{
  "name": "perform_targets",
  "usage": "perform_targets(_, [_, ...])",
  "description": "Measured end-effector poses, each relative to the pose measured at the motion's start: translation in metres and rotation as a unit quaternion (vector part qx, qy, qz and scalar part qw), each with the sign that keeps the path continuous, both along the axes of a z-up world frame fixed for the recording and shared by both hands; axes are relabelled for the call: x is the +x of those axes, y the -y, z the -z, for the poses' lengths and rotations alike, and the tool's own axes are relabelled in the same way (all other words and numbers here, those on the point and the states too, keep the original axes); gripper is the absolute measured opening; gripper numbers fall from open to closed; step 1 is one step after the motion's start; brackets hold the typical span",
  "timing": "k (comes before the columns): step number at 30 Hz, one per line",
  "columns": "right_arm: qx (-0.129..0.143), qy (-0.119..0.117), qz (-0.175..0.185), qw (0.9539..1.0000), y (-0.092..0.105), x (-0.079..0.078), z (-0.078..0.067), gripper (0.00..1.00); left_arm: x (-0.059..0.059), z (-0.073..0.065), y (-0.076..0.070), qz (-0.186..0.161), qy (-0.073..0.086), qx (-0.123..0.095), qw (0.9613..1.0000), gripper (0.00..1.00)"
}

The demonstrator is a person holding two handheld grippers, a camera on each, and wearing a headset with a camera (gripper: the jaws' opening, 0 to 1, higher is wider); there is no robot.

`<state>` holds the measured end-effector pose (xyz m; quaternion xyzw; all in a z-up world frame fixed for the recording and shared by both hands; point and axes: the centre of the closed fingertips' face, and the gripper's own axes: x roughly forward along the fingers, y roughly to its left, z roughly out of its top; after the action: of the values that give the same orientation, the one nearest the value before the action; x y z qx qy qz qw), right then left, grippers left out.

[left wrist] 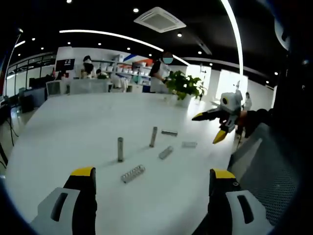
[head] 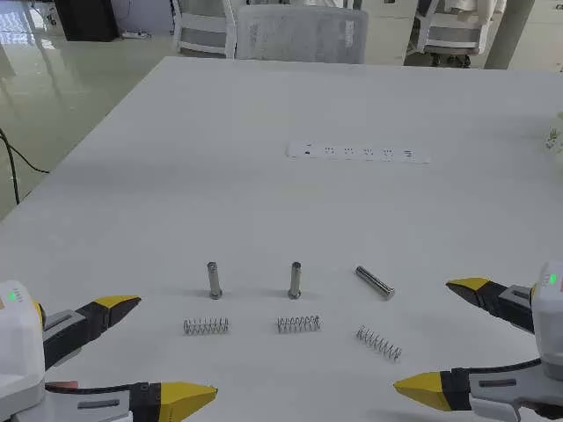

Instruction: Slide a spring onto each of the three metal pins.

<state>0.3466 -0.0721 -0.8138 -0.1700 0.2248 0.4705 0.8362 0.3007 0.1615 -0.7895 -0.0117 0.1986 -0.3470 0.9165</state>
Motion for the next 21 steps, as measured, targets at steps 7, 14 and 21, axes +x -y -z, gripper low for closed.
perform_targets(7, [-0.002,-0.001,-0.001,1.0,-0.0003,-0.0002,0.001,0.9,-0.0002,-0.0001,0.0005,0.001,-0.001,0.0,1.0,0.92])
perform_targets(14, [-0.004,-0.002,-0.002,1.0,-0.0007,-0.0007,0.0012,0.9,-0.0007,0.0001,0.001,0.002,-0.002,0.0,1.0,0.92])
perform_targets(21, [-0.007,-0.003,-0.004,1.0,-0.0013,-0.002,0.0028,0.9,-0.0015,0.0005,0.0016,0.004,-0.004,0.0,1.0,0.91])
